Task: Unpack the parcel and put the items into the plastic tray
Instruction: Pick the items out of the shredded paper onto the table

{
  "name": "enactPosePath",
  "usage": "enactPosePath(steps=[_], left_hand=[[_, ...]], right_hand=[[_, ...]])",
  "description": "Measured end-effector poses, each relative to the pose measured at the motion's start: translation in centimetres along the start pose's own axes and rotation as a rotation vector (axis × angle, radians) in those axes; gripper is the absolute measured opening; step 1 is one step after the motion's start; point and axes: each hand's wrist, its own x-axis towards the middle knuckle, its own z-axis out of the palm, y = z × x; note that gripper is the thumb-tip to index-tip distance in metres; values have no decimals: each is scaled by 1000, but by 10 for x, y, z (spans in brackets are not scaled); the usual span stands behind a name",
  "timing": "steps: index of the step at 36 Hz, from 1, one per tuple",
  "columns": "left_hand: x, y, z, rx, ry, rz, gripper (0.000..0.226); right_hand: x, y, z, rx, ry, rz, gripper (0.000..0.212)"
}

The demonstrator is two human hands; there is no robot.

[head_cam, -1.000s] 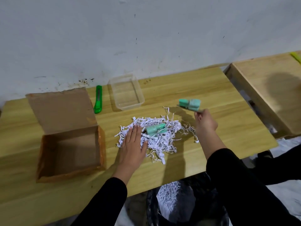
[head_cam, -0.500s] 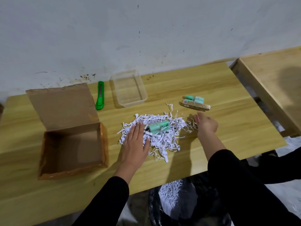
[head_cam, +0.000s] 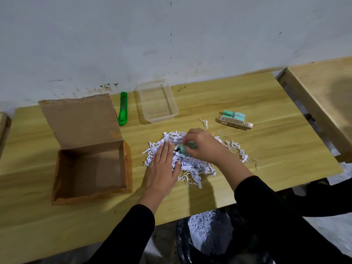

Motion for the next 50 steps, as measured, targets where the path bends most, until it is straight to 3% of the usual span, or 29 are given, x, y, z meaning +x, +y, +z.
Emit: enactPosePath(steps=[7, 12, 25, 33, 41, 46, 50], left_hand=[[-2, -1, -1, -19, 0, -2, 64], [-1, -1, -2, -27, -3, -9, 65], [-2, 0, -2, -17, -11, -33, 63], [-1, 1, -4, -44, 4, -43, 61], [-1, 2, -6, -96, 21, -53, 59], [0, 6, -10, -183, 42, -65, 57], [1, 9, -18, -362, 165, -97, 48]], right_hand=[[2, 2, -1, -76, -181, 80, 41], [1, 3, -2, -46, -163, 110, 42], [-1, 1, -66, 450, 483, 186, 37], [-2, 4, -50, 208, 369, 128, 44], [-14, 3, -21, -144, 280, -158, 35], [-20, 5, -6, -144, 279, -173, 35], [-23, 7, 2, -91, 244, -110, 36]])
